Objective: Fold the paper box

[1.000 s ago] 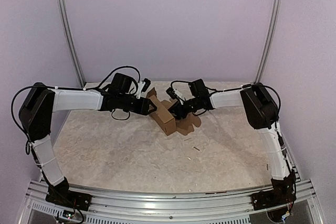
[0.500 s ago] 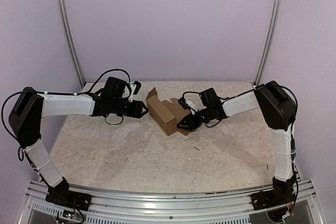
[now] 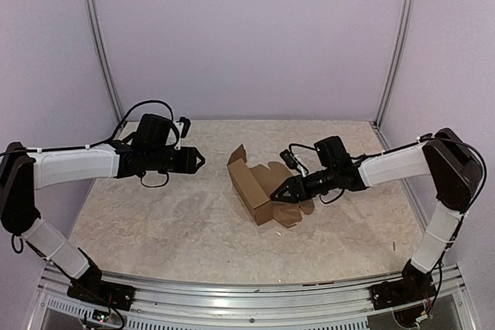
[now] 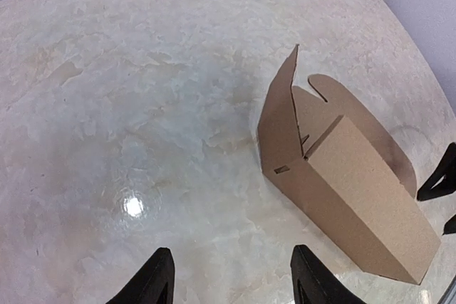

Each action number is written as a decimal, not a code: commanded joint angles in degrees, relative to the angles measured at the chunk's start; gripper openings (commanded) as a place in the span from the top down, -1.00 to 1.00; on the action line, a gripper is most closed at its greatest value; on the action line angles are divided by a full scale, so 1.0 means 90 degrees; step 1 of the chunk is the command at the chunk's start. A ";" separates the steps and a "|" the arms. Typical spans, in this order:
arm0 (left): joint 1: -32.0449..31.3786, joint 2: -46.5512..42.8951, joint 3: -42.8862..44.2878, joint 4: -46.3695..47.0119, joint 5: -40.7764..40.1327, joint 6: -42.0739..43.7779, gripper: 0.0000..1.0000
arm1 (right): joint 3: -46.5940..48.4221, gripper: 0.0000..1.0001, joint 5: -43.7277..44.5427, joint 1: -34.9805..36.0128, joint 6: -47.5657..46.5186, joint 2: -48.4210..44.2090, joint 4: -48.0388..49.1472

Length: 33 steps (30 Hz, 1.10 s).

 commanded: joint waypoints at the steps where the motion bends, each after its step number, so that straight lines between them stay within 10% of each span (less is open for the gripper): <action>1: -0.0167 -0.0224 -0.0534 -0.0078 -0.0101 -0.0722 -0.11 | 0.1256 -0.12 -0.0056 -0.0327 -0.1026 -0.0393 -0.1638; 7: -0.0942 -0.0023 -0.0382 -0.0130 -0.0564 -0.1326 -0.09 | 0.2283 0.08 0.2179 -0.0984 -0.3670 0.0391 -0.2904; 18: -0.1556 0.1090 0.0360 -0.0877 -0.1114 -0.1363 -0.04 | 0.1498 0.34 0.4065 -0.0983 -0.4944 0.0656 -0.2910; 33: -0.1021 0.1283 0.0425 -0.0742 -0.0860 -0.1319 -0.10 | 0.0009 0.31 0.2856 0.1834 -0.5404 -0.0322 -0.3731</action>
